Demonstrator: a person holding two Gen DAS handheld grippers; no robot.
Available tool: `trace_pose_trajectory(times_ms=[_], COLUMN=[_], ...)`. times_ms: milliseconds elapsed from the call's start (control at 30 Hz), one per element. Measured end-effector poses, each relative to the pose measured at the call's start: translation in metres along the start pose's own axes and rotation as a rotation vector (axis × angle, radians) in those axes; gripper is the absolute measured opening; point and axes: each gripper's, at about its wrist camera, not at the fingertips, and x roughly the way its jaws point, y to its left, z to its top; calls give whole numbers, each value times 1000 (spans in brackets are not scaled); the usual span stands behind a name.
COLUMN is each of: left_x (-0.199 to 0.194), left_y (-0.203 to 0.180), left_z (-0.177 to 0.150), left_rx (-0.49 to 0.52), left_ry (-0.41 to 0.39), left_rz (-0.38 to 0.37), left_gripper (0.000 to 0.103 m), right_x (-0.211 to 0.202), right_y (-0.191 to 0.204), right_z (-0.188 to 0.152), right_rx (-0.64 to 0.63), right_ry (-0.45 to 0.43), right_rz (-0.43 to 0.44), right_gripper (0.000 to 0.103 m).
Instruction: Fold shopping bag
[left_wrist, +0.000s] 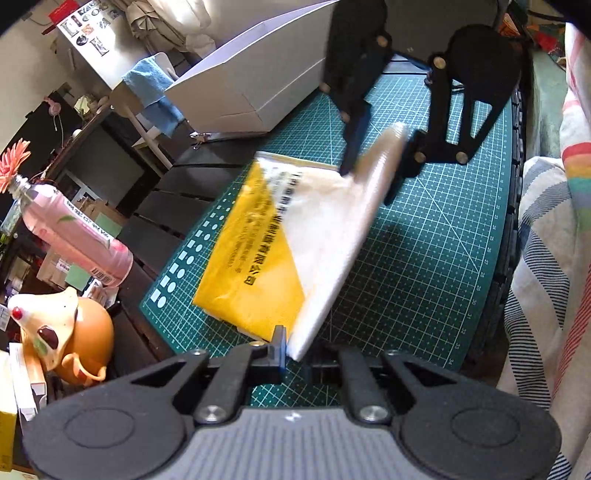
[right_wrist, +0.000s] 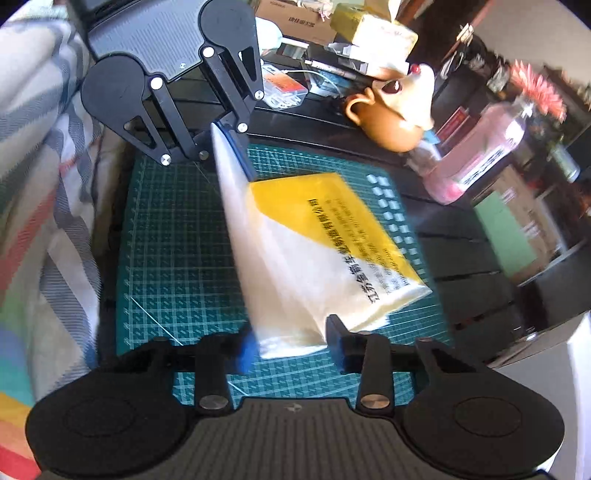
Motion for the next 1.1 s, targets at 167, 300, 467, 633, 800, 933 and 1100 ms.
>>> trace_pose_trajectory(times_ms=[167, 300, 467, 633, 800, 933, 1100], left_x=[-13, -17, -5, 15, 26, 28, 30], left_y=[10, 27, 50, 72, 89, 88, 87], left_z=[-3, -3, -5, -11, -18, -13, -5], left_rx=[-49, -168, -351, -541, -683, -694, -721], left_ry=[-27, -37, -9, 37, 64, 93, 147], left_rz=[-40, -119, -215, -280, -325, -304, -265], left_gripper=[9, 11, 12, 15, 17, 18, 17], right_x=[-7, -4, 11, 27, 37, 38, 30], right_y=[-31, -53, -82, -96, -100, -101, -102], right_z=[0, -14, -43, -67, -88, -92, -86], right_rx=[302, 518, 847, 1136, 1412, 1519, 1556], right_ry=[-23, -33, -61, -80, -101, -119, -166], right_rz=[143, 292, 449, 521, 575, 555, 420], right_gripper=[29, 30, 33, 34, 33, 32, 34])
